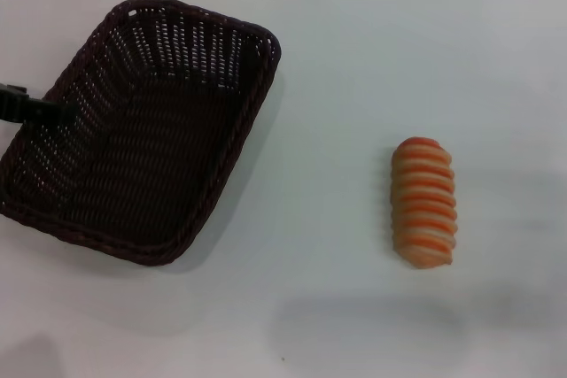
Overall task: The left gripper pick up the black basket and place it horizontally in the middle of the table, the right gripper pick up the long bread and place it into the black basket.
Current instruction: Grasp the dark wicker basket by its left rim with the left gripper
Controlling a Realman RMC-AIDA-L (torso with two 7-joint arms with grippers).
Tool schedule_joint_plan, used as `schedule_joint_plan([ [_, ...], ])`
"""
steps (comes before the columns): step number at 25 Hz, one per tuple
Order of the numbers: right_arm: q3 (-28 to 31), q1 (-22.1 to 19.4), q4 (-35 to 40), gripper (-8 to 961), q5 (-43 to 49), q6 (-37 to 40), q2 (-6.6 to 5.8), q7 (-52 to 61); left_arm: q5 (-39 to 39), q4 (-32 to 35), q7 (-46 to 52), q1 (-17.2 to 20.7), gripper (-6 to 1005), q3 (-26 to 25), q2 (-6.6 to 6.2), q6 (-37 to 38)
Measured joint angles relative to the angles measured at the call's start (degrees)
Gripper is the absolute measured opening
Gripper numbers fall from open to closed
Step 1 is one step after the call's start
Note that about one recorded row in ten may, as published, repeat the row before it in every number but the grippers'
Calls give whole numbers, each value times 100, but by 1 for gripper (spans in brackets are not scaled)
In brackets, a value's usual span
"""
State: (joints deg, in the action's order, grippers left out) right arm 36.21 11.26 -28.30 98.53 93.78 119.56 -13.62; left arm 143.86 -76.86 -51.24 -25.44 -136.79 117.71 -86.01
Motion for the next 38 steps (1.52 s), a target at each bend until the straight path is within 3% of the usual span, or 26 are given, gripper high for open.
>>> schedule_joint_plan([
  [19, 0, 60, 10, 714, -4, -30, -21, 0, 283, 571, 71, -74, 843, 375, 2, 585],
  [31, 0, 34, 0, 714, -9, 4, -21, 0, 350, 556, 130, -92, 618, 486, 6, 585],
  [36, 0, 40, 0, 714, -7, 8, -21, 0, 348, 547, 123, -81, 431, 491, 2, 545],
  [38, 0, 41, 0, 714, -6, 9, -21, 0, 347, 542, 115, -66, 402, 491, -3, 531],
])
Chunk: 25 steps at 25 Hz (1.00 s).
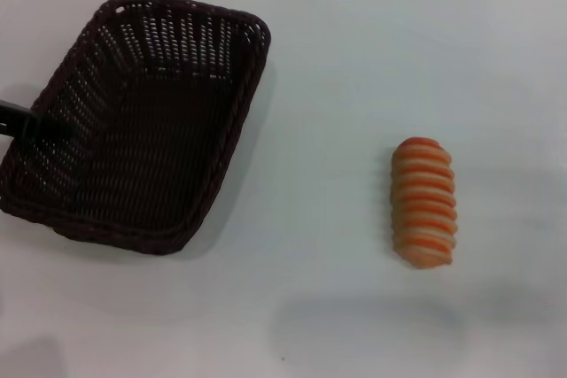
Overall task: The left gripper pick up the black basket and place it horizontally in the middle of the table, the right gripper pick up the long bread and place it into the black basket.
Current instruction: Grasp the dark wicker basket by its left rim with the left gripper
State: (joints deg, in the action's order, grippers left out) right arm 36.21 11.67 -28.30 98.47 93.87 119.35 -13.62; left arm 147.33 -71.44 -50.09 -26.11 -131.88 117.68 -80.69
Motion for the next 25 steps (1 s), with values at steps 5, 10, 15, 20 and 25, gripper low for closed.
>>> schedule_joint_plan([
  [5, 0, 15, 0, 713, 7, 0, 0, 0, 3, -4, -19, 14, 330, 0, -15, -27],
  [10, 0, 21, -6, 713, 11, 0, 4, 0, 10, -44, -33, 18, 265, -2, -30, -47],
  [15, 0, 8, -9, 713, 14, 0, 9, 0, 22, -102, -42, 12, 232, -4, -37, -48],
  [20, 0, -3, -19, 713, 15, 0, 17, 0, -14, -256, -91, -14, 218, -23, -42, -58],
  [25, 0, -19, -66, 713, 15, 0, 18, 0, -31, -368, -152, -21, 210, -27, -44, -80],
])
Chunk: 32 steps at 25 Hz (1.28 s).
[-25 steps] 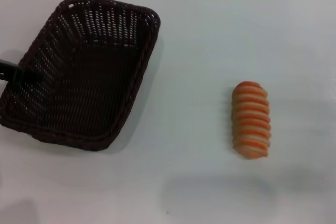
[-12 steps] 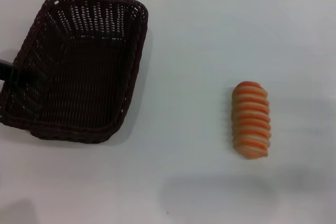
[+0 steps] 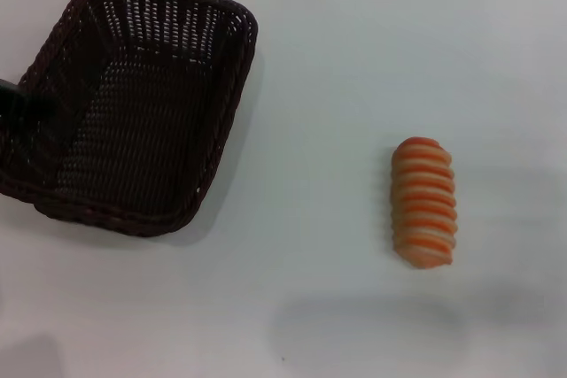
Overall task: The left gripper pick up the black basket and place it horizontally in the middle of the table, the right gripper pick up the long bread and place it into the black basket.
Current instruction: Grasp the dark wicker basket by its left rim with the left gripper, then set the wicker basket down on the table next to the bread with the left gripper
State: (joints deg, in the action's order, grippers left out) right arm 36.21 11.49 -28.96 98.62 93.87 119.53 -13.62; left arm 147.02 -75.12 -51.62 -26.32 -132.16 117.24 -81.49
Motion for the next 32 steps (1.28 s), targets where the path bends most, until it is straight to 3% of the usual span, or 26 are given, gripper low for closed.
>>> schedule_joint_plan([
  [4, -6, -20, -13, 713, 0, 42, 0, 0, -146, -106, -279, -15, 207, -54, -26, -187],
  [9, -23, -55, -27, 713, 0, 57, 0, 0, -726, -164, -564, -20, 203, -61, -285, -586],
  [10, -36, -61, -36, 713, 0, 60, 0, 0, -1103, -165, -702, -22, 204, -61, -470, -816],
  [13, -84, -72, -39, 714, -14, 101, 0, 0, -1469, -160, -902, -46, 200, -63, -658, -1088],
  [15, -106, -81, -39, 714, -30, 132, 0, 0, -1469, -160, -902, -46, 195, -63, -658, -1088],
  [16, -118, -88, -39, 714, -35, 144, 0, 0, -1782, -136, -1206, -140, 193, -109, -801, -1422],
  [18, -140, -102, -40, 714, -40, 179, 0, 0, -1898, -115, -1427, -229, 192, -153, -858, -1664],
  [22, -152, -167, -68, 714, -42, 241, 4, 0, -1966, -106, -1669, -322, 191, -184, -885, -1891],
  [24, -152, -205, -87, 714, -42, 279, 5, 0, -1982, -39, -2260, -688, 190, -154, -892, -2501],
  [27, -151, -304, -139, 714, -31, 333, 6, 0, -1982, -39, -2260, -688, 189, -154, -892, -2501],
  [29, -159, -379, -168, 713, -24, 376, 8, 0, -1952, 255, -2562, -1029, 188, 110, -892, -2803],
  [32, -226, -466, -179, 713, -35, 453, 9, 0, -1940, 391, -2638, -1142, 187, 285, -894, -2814],
])
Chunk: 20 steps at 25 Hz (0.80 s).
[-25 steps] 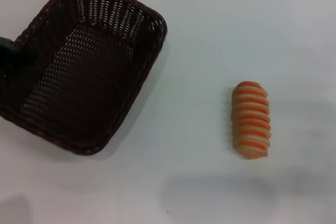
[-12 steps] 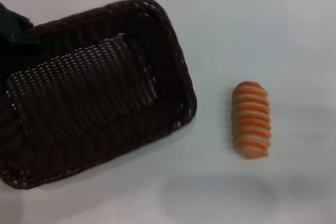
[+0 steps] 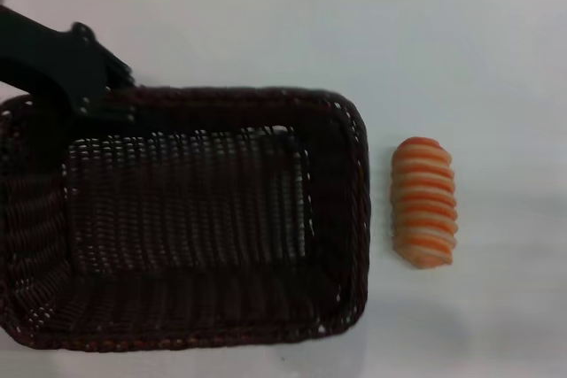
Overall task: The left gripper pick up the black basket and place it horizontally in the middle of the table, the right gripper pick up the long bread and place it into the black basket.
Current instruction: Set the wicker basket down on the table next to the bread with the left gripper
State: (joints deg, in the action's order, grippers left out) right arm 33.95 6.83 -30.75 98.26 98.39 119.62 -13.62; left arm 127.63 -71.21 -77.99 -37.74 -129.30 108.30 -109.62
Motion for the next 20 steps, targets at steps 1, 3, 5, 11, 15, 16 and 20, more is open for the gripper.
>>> schedule_joint_plan([
  [1, -19, -28, -3, 713, -5, 28, 0, 0, 0, 0, 0, 0, 187, 0, 0, 0],
  [3, -46, -73, -9, 713, -7, 72, 0, 0, 0, 0, 0, 0, 186, 0, 0, 0],
  [5, -66, -118, -22, 713, -9, 104, 0, 0, 0, 0, 0, 0, 186, 0, 0, 0],
  [11, -73, -194, -50, 714, -10, 125, 0, 0, 885, 328, -429, -320, 184, 319, 385, 393],
  [15, -73, -198, -55, 714, -10, 128, 0, 0, 1056, 290, -673, -297, 182, 272, 527, 428],
  [16, -73, -196, -57, 714, -10, 128, 0, 0, 1056, 290, -673, -297, 182, 272, 527, 428],
  [20, -72, -170, -68, 714, -10, 128, 0, 0, 1006, 317, -792, -346, 180, 125, 538, 400],
])
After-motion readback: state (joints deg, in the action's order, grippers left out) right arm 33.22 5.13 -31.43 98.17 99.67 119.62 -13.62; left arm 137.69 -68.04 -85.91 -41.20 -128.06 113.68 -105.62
